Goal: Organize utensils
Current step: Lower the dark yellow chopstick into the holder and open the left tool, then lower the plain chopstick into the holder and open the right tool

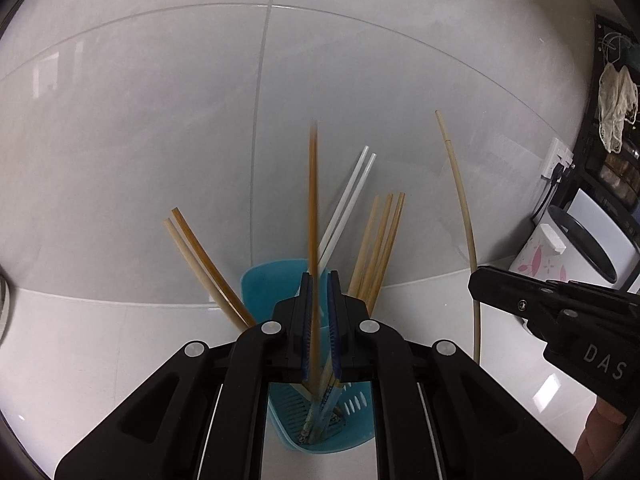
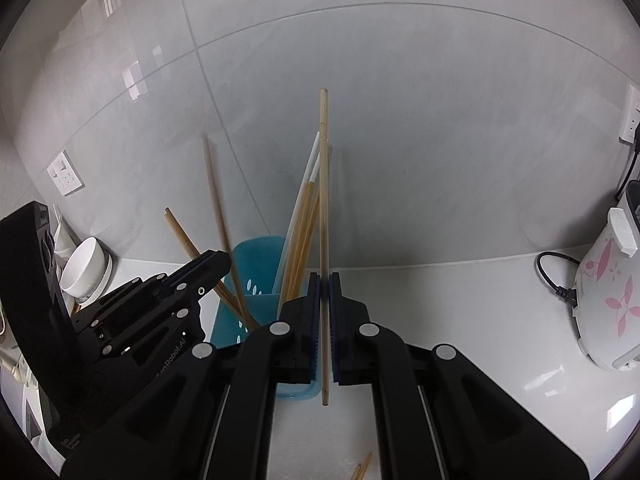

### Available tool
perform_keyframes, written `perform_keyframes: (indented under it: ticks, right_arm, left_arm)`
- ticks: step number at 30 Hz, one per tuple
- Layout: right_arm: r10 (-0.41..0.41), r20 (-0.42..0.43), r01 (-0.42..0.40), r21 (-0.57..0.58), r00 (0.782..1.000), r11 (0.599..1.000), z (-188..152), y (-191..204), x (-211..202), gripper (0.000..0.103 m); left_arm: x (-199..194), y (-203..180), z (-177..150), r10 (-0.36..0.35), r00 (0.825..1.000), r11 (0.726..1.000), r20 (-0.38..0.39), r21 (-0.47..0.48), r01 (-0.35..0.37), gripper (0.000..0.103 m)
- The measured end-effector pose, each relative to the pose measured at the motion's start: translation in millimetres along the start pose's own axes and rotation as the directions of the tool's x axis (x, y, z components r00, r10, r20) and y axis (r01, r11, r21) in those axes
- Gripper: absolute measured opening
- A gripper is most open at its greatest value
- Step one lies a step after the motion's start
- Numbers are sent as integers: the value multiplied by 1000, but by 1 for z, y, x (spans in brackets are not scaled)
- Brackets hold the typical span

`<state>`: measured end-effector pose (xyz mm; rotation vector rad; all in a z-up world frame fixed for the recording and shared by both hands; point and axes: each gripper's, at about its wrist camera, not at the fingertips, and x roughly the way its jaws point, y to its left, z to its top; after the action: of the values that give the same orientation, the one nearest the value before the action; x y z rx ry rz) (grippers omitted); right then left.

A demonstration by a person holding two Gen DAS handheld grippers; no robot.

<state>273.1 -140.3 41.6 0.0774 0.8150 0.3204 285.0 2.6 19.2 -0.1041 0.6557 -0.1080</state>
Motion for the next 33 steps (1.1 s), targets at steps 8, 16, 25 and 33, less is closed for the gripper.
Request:
perform_keyframes:
  ticks: [8, 16, 25, 33]
  right_arm:
    - [20, 11, -20, -13, 1000, 1000, 1, 5, -2, 3]
    - [72, 39, -71, -23, 997, 997, 6, 17, -1, 4]
    - [151, 56, -151, -12, 987, 988, 8, 26, 12, 4]
    - [166, 93, -166, -14, 982, 986, 2, 34, 25, 4]
  left_arm:
    - [-18, 8, 4, 49, 999, 998, -14, -40, -50, 60]
    - [-42, 24, 3, 102, 994, 993, -34, -58, -103, 95]
    - [-47, 42, -2, 150, 986, 985, -70, -74, -155, 97]
    - [-44, 54, -11, 167, 981, 980, -101, -95, -177, 97]
